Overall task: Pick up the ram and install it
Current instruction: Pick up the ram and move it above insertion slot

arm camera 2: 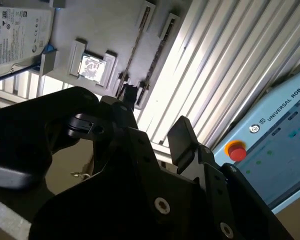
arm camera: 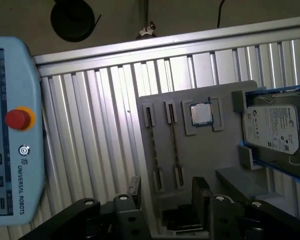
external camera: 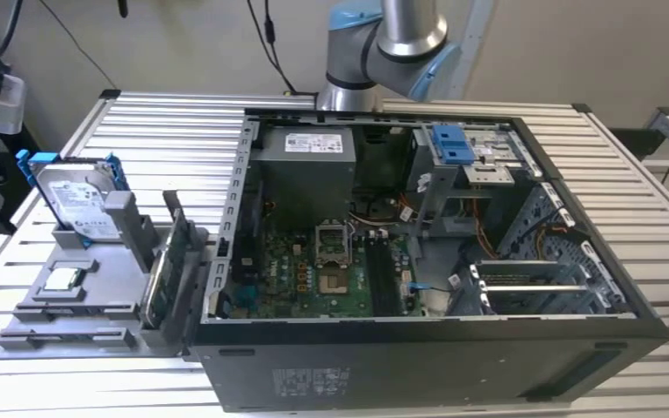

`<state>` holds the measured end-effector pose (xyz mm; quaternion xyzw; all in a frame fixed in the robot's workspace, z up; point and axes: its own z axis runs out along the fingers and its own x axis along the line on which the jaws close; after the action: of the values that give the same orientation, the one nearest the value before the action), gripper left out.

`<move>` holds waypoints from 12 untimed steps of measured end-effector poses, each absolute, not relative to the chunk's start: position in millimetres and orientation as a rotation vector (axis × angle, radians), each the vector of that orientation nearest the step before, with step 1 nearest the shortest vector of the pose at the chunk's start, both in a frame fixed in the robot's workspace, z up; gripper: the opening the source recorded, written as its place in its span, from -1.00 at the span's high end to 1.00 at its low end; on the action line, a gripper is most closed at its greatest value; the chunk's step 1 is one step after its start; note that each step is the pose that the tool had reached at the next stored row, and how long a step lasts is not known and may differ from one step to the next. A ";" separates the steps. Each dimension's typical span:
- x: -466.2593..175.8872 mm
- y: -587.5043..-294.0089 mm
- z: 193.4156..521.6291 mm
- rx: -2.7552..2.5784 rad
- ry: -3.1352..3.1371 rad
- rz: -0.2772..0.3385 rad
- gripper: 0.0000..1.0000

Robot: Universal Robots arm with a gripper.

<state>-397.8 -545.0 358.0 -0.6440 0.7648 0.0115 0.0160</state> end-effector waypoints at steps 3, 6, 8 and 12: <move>-397.8 -545.0 357.8 -2.003 2.379 0.035 -0.07; -397.8 -545.0 355.8 -2.002 2.377 0.033 -0.07; -397.8 -545.0 354.2 -2.002 2.377 0.032 -0.07; -397.8 -545.0 354.1 -2.002 2.377 0.032 -0.07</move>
<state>-397.8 -545.0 354.1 -0.6440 0.7648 0.0103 0.0168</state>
